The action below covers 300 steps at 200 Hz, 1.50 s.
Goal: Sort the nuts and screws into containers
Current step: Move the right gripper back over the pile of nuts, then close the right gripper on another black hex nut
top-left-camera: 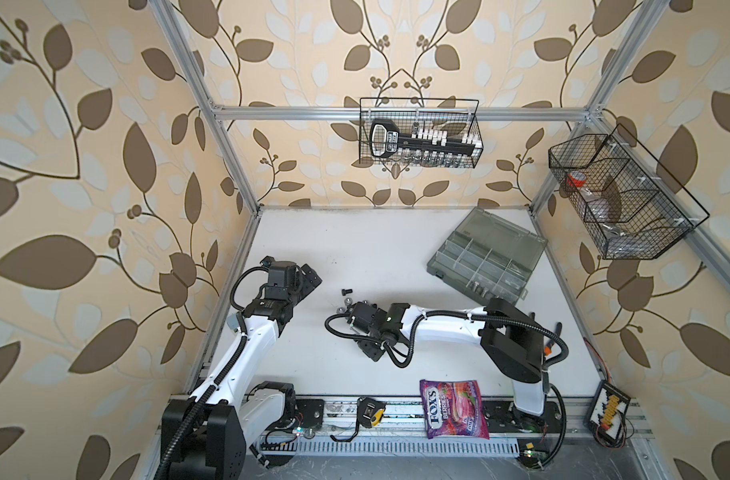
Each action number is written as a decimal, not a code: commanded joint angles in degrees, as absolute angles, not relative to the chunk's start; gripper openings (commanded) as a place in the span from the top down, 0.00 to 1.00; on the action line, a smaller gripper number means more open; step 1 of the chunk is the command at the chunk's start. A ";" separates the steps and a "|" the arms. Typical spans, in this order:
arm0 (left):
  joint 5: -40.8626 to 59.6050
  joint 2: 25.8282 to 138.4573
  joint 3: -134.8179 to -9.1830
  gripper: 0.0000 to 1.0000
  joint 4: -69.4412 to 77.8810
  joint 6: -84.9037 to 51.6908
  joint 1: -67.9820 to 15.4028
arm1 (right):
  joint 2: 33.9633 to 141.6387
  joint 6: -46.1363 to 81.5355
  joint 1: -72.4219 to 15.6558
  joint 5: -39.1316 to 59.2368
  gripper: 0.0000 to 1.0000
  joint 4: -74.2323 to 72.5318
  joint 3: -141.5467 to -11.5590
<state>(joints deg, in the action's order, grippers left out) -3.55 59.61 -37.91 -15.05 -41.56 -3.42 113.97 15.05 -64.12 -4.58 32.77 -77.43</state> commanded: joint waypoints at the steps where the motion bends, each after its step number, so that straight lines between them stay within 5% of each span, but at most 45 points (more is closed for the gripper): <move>1: -5.37 58.52 -39.08 0.01 -15.24 -41.83 -3.60 | 115.76 13.80 -64.34 -5.79 0.55 33.93 -79.61; 125: -4.92 59.41 -39.02 0.01 -14.78 -41.67 -3.63 | 119.09 13.32 -64.29 -7.28 0.67 35.36 -80.90; 187: -4.66 59.77 -38.98 0.01 -14.29 -41.92 -3.68 | 117.69 14.02 -64.33 -8.16 0.84 35.95 -79.48; 300: -4.31 59.77 -39.55 0.01 -14.39 -41.80 -3.62 | 103.78 18.33 -59.09 -10.65 0.95 35.77 -76.42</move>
<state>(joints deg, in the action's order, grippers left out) -3.55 59.64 -37.91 -15.00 -41.56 -3.42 108.73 15.97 -62.52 -8.27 34.57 -78.89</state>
